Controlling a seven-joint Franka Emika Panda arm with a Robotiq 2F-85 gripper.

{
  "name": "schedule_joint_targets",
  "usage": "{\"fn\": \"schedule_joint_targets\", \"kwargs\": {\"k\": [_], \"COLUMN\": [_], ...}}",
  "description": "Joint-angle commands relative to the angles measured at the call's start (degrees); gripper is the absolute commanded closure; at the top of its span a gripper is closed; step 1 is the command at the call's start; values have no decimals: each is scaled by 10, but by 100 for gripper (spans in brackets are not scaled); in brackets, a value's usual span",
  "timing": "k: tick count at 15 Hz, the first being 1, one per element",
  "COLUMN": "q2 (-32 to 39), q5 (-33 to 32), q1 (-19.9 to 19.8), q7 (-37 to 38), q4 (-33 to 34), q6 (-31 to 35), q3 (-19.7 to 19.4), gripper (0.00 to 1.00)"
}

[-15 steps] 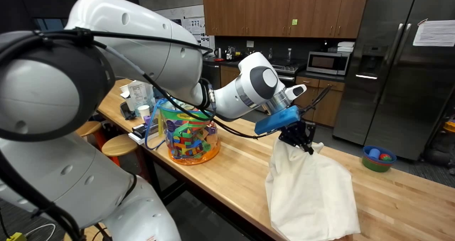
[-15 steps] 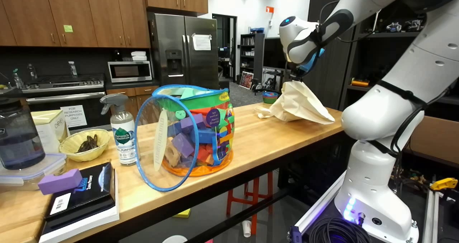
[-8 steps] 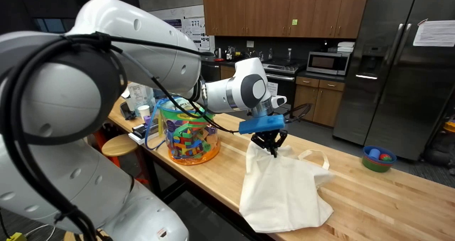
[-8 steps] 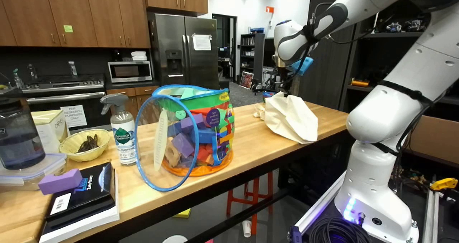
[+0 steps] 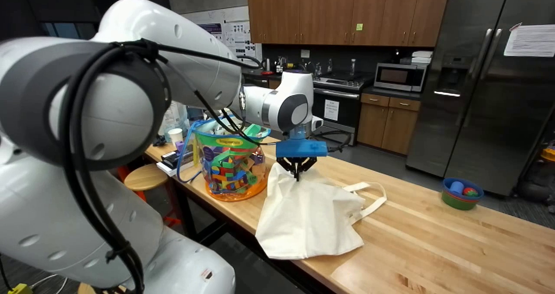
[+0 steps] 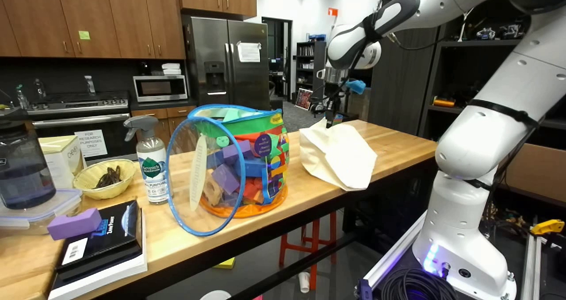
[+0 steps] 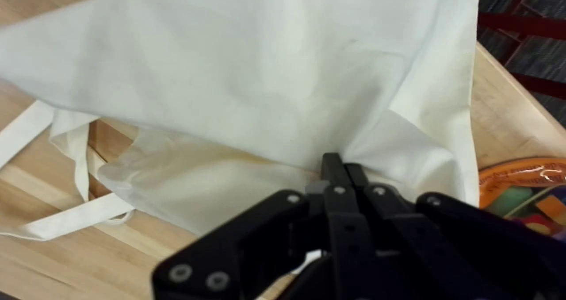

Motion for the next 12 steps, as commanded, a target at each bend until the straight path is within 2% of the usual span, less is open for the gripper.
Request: {"fn": "schedule_joint_targets", "kwargs": {"k": [1, 12], "q2": [26, 143], "q5": [34, -2], "q1": [23, 13], "q7": [-55, -50], "q4": [41, 160], "q6": [-11, 89], "q3": [-5, 37], "gripper": [99, 99]}}
